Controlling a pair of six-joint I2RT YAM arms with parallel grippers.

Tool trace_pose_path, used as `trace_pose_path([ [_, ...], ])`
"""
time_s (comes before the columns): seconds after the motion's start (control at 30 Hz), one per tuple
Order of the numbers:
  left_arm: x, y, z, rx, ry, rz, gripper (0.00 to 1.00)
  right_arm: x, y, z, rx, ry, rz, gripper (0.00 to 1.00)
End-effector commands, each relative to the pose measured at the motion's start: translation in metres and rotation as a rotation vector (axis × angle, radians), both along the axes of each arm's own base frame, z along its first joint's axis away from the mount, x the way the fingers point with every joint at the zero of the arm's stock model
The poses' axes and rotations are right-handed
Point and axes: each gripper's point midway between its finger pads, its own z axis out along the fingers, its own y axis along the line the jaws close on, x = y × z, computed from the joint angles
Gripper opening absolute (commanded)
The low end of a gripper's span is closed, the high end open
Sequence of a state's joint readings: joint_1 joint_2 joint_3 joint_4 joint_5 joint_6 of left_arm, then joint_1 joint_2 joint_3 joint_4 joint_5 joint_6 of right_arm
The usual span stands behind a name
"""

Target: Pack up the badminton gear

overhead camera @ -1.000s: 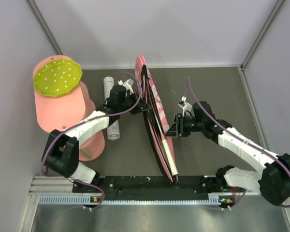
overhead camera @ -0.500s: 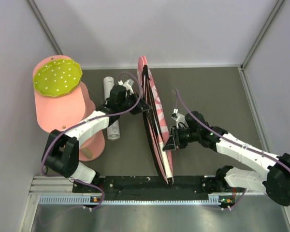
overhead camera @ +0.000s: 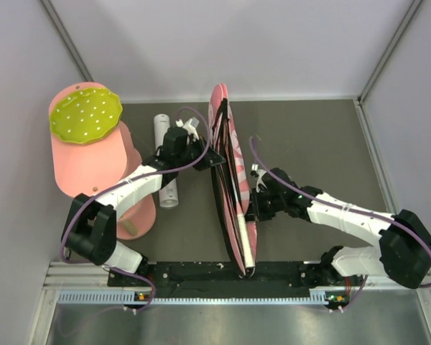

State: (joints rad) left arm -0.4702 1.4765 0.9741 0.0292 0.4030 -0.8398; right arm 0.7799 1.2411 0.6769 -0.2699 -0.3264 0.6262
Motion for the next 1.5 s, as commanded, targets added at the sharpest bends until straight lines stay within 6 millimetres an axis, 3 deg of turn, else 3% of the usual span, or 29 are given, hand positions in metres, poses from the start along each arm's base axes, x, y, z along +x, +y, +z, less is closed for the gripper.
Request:
trace_pose_path([
  [0.0,-0.003,-0.005,0.047,-0.072,-0.121,-0.023,0.0,0.014,-0.007,0.015,-0.069,-0.106,-0.005,0.11],
  [0.17,-0.004,-0.003,0.041,-0.055,-0.116,-0.019,0.0,0.0,-0.006,0.072,0.06,-0.203,0.031,0.23],
  [0.3,-0.005,-0.003,0.038,-0.06,-0.111,-0.019,0.0,-0.02,-0.006,0.088,0.117,-0.193,0.077,0.24],
  [0.43,-0.005,-0.004,0.038,-0.063,-0.11,-0.023,0.0,-0.043,0.006,0.067,0.109,-0.131,0.145,0.24],
  [0.5,-0.005,-0.004,0.038,-0.063,-0.108,-0.023,0.0,-0.05,0.017,0.046,0.115,-0.097,0.17,0.24],
  [0.6,-0.006,-0.004,0.04,-0.066,-0.112,-0.024,0.0,-0.049,0.02,0.017,0.081,-0.034,0.14,0.2],
  [0.67,-0.007,-0.003,0.042,-0.066,-0.114,-0.026,0.0,-0.042,0.015,0.012,0.02,-0.055,0.124,0.17],
  [0.8,-0.009,-0.001,0.043,-0.053,-0.12,-0.024,0.0,-0.032,0.022,0.057,0.073,-0.15,0.14,0.17],
  [0.93,-0.011,0.001,0.04,-0.047,-0.117,-0.022,0.0,-0.031,0.014,0.097,0.129,-0.242,0.121,0.27],
  [1.03,-0.015,0.0,0.04,-0.058,-0.114,-0.033,0.0,-0.023,0.003,0.102,0.104,-0.292,0.073,0.4],
  [1.13,-0.018,-0.001,0.04,-0.066,-0.112,-0.046,0.0,-0.002,-0.001,0.111,0.063,-0.369,0.005,0.51],
  [1.17,-0.019,-0.001,0.04,-0.068,-0.112,-0.053,0.0,0.011,-0.003,0.11,0.025,-0.394,-0.034,0.54],
  [1.2,-0.021,-0.002,0.04,-0.071,-0.11,-0.062,0.0,0.026,-0.004,0.123,0.022,-0.434,-0.079,0.6],
  [1.27,-0.022,-0.002,0.041,-0.074,-0.11,-0.067,0.0,0.05,-0.004,0.125,-0.003,-0.451,-0.124,0.63],
  [1.33,-0.024,-0.004,0.042,-0.08,-0.108,-0.081,0.0,0.08,-0.002,0.14,0.059,-0.459,-0.173,0.64],
  [1.47,-0.025,-0.007,0.044,-0.086,-0.098,-0.102,0.0,0.104,0.015,0.13,0.092,-0.421,-0.098,0.62],
])
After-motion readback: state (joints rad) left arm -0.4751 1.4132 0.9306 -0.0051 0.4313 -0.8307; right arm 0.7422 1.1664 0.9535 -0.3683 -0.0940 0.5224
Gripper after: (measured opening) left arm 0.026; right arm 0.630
